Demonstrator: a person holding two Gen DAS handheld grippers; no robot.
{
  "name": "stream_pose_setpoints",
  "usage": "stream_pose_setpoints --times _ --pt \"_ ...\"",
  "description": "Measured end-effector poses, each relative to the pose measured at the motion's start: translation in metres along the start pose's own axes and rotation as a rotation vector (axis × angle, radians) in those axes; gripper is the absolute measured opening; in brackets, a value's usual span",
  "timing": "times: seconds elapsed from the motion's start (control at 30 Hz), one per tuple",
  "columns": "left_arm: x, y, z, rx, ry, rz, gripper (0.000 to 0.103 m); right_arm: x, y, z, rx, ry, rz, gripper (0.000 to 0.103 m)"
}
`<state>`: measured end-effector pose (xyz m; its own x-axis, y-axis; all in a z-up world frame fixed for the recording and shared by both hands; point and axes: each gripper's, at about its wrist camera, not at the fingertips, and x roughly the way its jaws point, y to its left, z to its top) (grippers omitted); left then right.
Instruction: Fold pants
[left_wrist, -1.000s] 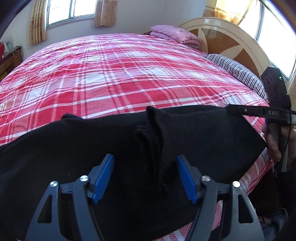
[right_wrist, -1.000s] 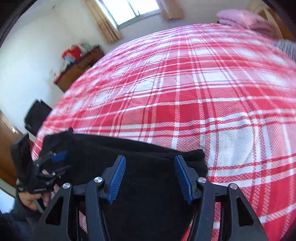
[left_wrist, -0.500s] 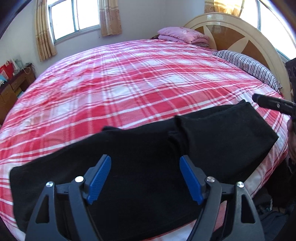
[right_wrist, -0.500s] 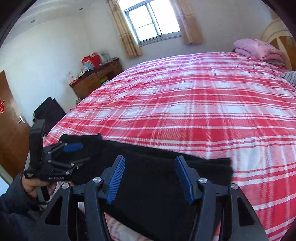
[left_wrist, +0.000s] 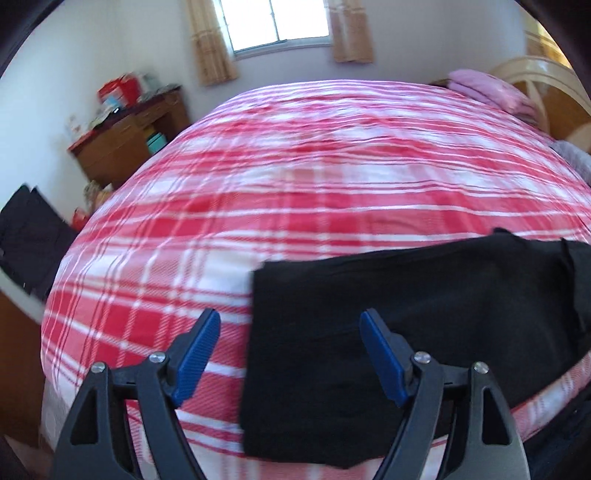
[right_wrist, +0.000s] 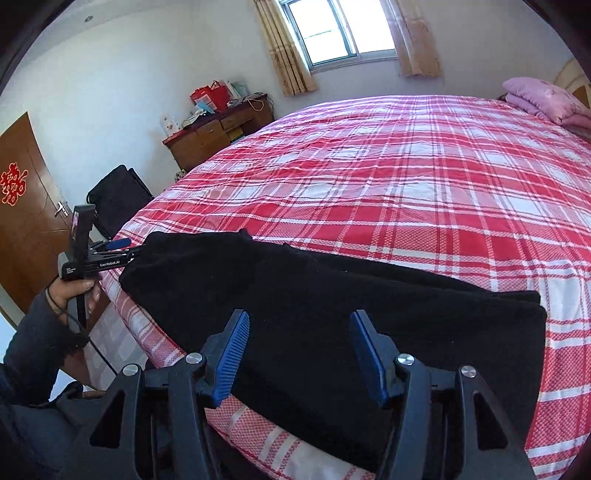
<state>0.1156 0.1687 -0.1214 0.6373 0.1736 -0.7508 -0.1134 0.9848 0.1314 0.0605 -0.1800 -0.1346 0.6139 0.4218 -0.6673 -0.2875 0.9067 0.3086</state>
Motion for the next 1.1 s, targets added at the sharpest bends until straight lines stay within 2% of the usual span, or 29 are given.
stream_pose_setpoints --times 0.07,0.17,0.23,0.4,0.43,0.47,0.57,0.63,0.7,0.73,0.83,1.1 --pt "0.009 0.015 -0.005 -0.040 0.016 -0.028 0.080 0.002 0.001 -0.002 -0.004 0.005 -0.004 0.059" --pt "0.024 0.025 -0.013 -0.119 0.051 -0.132 0.080 0.007 0.004 -0.005 -0.017 0.019 -0.010 0.059" --pt "0.029 0.023 -0.015 -0.148 0.057 -0.175 0.080 0.010 0.006 -0.008 -0.021 0.028 -0.011 0.059" --pt "0.025 0.015 -0.018 -0.115 0.033 -0.189 0.077 0.018 0.009 -0.013 -0.039 0.047 -0.020 0.059" --pt "0.025 0.015 -0.017 -0.112 0.036 -0.195 0.073 0.019 0.009 -0.014 -0.044 0.050 -0.024 0.059" --pt "0.025 0.015 -0.016 -0.108 0.038 -0.197 0.063 0.020 0.009 -0.015 -0.048 0.053 -0.029 0.059" --pt "0.023 0.019 -0.015 -0.113 0.050 -0.242 0.045 0.022 0.010 -0.016 -0.051 0.053 -0.035 0.059" --pt "0.023 0.019 -0.015 -0.120 0.061 -0.270 0.039 0.023 0.010 -0.016 -0.050 0.053 -0.036 0.059" --pt "0.023 0.019 -0.017 -0.125 0.061 -0.287 0.031 0.023 0.010 -0.016 -0.051 0.053 -0.039 0.059" --pt "0.023 0.020 -0.017 -0.135 0.064 -0.310 0.024 0.023 0.010 -0.016 -0.050 0.052 -0.041 0.059" --pt "0.018 0.024 -0.016 -0.172 0.061 -0.353 0.023 0.023 0.009 -0.016 -0.047 0.047 -0.045 0.059" --pt "-0.019 0.022 -0.001 -0.182 -0.009 -0.442 0.022 0.018 0.005 -0.014 -0.038 0.025 -0.073 0.059"
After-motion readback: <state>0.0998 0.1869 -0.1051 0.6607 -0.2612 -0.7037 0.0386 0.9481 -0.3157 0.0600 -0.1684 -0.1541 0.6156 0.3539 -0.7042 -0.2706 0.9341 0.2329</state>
